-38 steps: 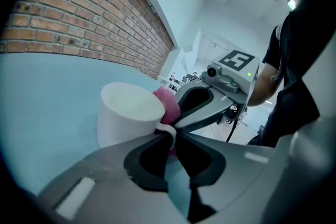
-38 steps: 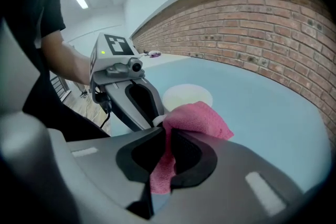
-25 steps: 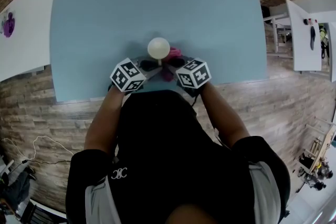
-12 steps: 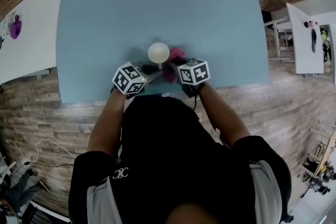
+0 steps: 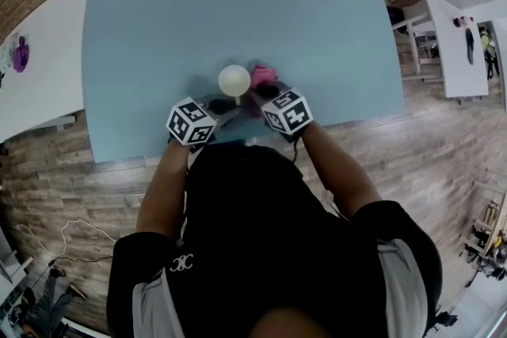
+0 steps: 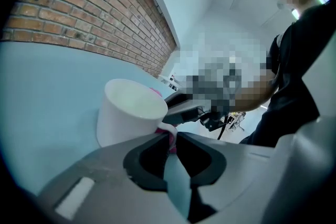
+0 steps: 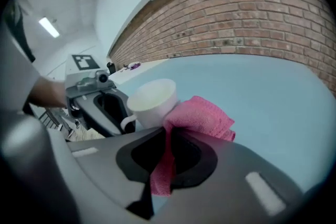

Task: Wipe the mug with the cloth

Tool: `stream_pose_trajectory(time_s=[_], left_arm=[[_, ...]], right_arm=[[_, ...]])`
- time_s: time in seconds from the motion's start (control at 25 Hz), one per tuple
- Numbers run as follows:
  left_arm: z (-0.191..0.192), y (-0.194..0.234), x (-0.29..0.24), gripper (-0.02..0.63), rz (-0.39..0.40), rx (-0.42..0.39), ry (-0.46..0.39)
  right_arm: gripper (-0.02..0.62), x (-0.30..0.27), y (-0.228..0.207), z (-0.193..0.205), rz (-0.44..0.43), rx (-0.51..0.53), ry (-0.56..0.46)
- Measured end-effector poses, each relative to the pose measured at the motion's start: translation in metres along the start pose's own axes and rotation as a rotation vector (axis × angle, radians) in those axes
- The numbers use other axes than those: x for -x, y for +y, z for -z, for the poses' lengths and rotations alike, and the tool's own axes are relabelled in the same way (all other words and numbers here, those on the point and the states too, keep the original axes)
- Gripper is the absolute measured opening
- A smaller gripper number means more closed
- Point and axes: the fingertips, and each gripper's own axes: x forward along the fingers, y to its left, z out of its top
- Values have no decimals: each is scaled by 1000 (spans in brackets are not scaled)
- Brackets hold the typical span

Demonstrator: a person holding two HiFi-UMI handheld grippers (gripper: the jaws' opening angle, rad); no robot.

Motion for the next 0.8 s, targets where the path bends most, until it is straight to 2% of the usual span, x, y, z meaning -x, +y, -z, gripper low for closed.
stream_pose_trajectory(time_s=[0.16, 0.32, 0.48, 0.6, 0.8], left_arm=[[1, 3, 0, 48, 3, 12, -4], [4, 3, 0, 52, 30, 36, 18], [5, 4, 1, 51, 34, 37, 43], [7, 0, -2, 51, 37, 41, 55], [18, -17, -4, 52, 100, 12, 112]], right_arm=[[37, 3, 35, 11, -139, 72, 23], [35, 1, 41, 14, -214, -5, 22], [35, 5, 24, 8, -182, -35, 0], [35, 10, 4, 2, -140, -99, -42], [35, 14, -20, -10, -91, -153, -88]])
